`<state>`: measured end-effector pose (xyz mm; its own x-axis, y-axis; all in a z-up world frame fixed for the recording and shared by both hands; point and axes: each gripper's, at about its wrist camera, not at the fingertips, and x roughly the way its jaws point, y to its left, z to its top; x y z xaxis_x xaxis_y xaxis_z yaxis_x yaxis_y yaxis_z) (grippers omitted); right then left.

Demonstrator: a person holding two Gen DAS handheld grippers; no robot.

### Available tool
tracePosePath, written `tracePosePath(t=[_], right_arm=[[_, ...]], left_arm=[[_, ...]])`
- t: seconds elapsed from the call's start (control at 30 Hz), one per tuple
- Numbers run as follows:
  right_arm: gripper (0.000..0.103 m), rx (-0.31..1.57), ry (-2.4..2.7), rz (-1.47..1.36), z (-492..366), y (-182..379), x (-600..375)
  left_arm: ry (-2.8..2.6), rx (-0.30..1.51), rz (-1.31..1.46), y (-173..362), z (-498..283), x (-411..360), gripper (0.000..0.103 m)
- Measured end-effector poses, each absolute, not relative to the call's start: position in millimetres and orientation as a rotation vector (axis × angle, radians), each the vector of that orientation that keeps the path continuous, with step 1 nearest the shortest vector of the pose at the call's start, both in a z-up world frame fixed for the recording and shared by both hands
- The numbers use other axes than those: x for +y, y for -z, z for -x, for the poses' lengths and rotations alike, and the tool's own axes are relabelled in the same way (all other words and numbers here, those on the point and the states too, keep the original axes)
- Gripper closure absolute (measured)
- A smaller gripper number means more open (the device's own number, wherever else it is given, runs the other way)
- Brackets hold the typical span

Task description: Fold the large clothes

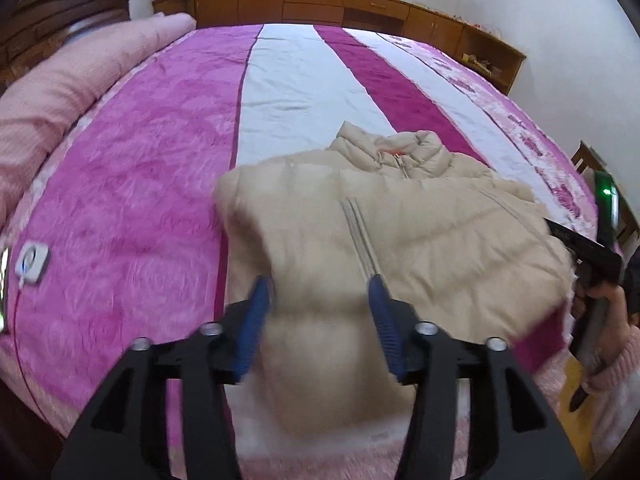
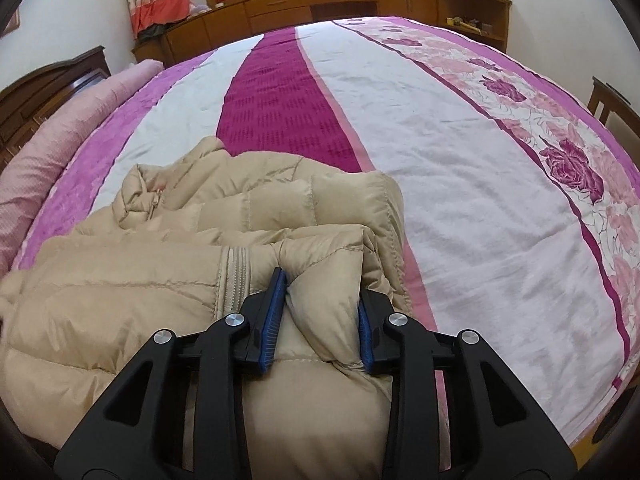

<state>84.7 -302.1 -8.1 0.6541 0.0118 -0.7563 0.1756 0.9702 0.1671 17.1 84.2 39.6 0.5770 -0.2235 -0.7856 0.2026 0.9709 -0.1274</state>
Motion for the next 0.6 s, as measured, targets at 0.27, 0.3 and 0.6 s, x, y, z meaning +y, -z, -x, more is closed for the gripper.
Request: tracePosePath(t=[0.27, 0.3, 0.6], right_arm=[[0.037, 0.806, 0.098, -0.315, -71.1, -18.4, -315.4], [0.03, 0.79, 0.107, -0.334, -64.8, -25.4, -322.1], [0.026, 0.852, 0.033, -0.366, -12.1, -44.8, -344.9]], left_arm=[[0.249, 0.989, 0.102, -9.4, -7.4, 97.1, 0.037], [0.246, 0.993, 0.11, -6.8, -8.9, 98.0, 0.037], [0.289, 1.019, 0.152, -2.6, -6.1, 100.3, 0.037]])
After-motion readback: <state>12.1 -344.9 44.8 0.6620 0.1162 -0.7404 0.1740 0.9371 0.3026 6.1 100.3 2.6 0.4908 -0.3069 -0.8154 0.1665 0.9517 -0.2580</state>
